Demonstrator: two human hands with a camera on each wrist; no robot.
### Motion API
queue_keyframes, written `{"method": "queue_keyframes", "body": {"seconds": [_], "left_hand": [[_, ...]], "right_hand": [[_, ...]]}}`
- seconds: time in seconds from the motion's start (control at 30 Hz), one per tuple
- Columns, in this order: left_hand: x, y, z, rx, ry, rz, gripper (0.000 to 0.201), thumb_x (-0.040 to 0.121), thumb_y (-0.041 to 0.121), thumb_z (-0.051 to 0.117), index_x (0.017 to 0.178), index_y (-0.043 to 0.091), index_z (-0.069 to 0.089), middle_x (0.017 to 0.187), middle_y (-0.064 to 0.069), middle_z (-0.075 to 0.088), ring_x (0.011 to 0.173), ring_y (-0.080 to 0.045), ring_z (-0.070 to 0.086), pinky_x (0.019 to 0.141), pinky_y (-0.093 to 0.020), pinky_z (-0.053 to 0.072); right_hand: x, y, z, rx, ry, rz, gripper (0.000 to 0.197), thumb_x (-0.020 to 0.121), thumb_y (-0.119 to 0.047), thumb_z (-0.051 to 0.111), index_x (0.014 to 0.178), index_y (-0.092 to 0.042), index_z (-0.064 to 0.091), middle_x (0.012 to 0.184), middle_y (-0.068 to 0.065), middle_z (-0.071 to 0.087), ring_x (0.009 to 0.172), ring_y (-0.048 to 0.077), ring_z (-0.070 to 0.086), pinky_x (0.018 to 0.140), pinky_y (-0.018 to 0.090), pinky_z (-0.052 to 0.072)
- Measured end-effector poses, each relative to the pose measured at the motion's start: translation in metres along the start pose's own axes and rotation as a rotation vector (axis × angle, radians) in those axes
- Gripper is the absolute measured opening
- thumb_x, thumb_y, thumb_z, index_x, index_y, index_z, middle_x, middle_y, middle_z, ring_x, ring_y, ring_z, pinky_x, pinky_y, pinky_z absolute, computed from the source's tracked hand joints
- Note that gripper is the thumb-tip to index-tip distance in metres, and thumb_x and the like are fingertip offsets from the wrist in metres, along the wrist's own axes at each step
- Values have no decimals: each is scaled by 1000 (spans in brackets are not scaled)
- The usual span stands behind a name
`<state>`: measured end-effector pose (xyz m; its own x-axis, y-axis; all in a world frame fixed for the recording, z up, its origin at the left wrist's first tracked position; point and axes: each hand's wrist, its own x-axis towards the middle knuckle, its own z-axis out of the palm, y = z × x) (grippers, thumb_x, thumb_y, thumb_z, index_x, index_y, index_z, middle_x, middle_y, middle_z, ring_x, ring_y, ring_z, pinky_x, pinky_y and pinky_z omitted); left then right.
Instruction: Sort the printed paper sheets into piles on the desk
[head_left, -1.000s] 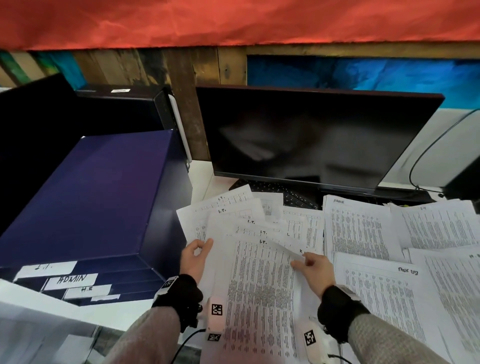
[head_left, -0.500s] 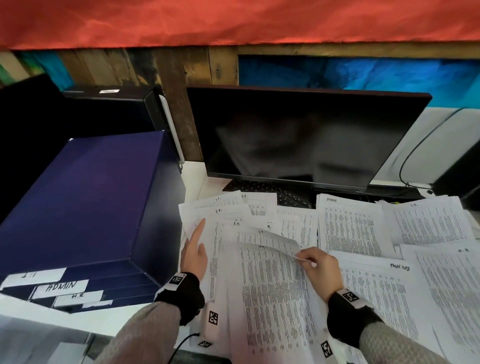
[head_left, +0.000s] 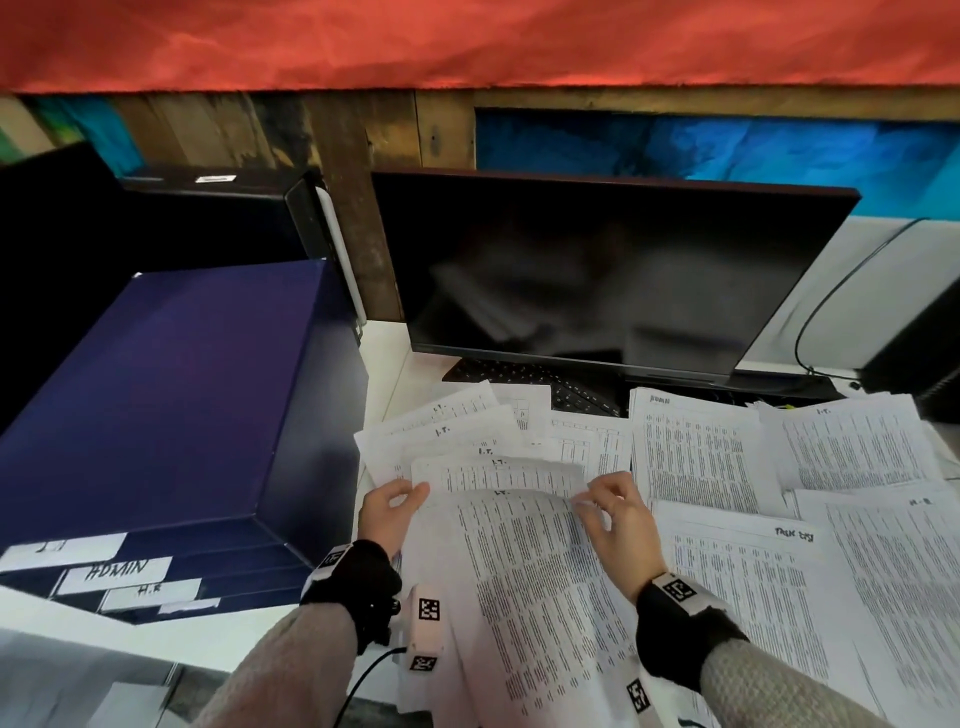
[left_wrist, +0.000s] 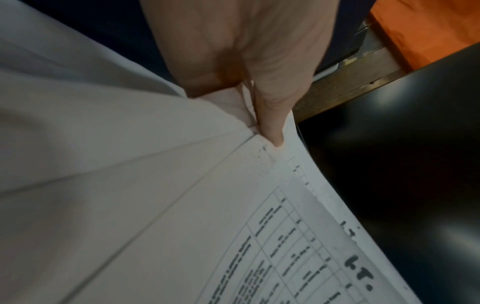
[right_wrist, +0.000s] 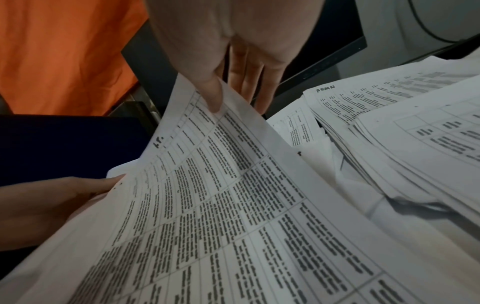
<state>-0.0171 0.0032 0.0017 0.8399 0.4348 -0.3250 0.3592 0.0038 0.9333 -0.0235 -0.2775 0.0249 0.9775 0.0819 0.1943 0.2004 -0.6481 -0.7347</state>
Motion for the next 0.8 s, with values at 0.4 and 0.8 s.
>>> {"method": "queue_keyframes", "body": {"seconds": [0.4, 0.8], "left_hand": [[-3, -13, -21, 46, 23, 38, 31, 85, 45, 63, 76, 16, 58, 80, -2, 64, 80, -25, 58, 75, -34, 47], [-25, -1, -34, 460, -185, 188, 97, 82, -9, 49, 142, 57, 10, 144, 18, 37, 133, -10, 39, 112, -27, 26]], "right_hand": [[42, 6, 36, 332, -108, 517, 12, 95, -15, 47, 99, -8, 56, 95, 9, 63, 85, 25, 59, 81, 42, 51], [147, 21, 58, 250, -235, 491, 32, 92, -9, 49, 122, -3, 58, 117, 8, 53, 100, 20, 46, 69, 16, 37]]}}
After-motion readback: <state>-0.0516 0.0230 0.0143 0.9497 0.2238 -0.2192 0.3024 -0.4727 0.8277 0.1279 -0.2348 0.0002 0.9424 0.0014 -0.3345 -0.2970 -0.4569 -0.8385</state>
